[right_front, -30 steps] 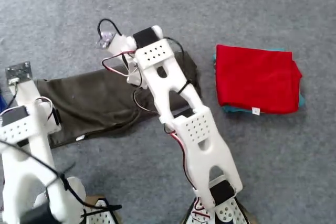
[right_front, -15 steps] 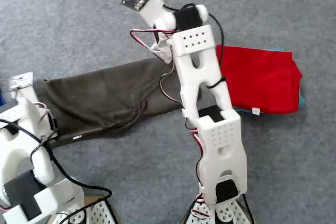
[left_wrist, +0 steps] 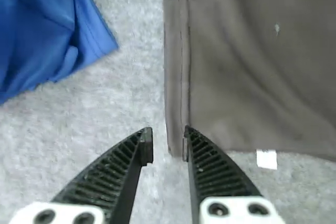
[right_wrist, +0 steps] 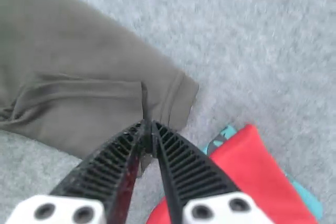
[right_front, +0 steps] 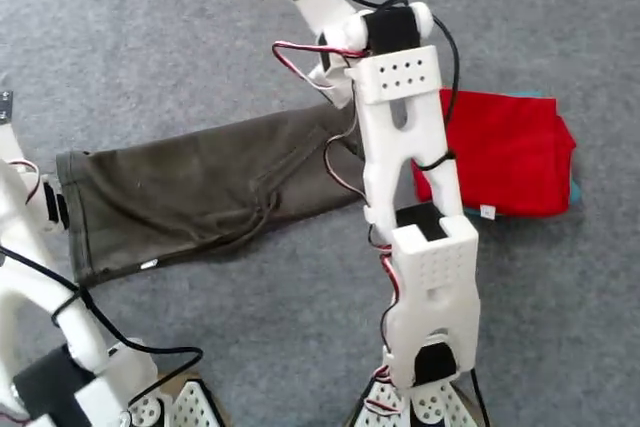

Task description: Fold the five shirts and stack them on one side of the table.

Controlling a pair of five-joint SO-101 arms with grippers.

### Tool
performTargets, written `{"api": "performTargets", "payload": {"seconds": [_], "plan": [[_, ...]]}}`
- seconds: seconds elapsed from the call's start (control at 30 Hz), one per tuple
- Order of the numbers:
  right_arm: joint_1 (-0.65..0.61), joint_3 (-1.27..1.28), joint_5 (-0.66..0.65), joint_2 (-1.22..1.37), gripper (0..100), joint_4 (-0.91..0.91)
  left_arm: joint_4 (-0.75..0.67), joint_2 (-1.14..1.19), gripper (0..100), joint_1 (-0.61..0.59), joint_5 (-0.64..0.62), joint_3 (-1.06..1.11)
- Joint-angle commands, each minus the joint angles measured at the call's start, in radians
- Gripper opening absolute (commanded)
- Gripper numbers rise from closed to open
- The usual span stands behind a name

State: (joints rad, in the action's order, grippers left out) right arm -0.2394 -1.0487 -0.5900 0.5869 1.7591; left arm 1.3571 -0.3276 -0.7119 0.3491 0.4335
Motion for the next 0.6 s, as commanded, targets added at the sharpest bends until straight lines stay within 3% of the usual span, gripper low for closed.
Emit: {"api": "performTargets", "payload": {"seconds": [0.0, 0.2, 0.57], "plan": [[0.018, 0.036, 0.009, -0.065, 1.5, 0.006, -0.060, 0.052, 12, -0.007, 0.011, -0.064], [0.018, 0.054, 0.009, -0.067, 1.5, 0.006, -0.078, 0.241, 21, -0.007, 0.006, -0.142], [0.014, 0.054, 0.009, -0.067, 1.5, 0.006, -0.077, 0.605, 22, -0.010, -0.052, -0.383]]}}
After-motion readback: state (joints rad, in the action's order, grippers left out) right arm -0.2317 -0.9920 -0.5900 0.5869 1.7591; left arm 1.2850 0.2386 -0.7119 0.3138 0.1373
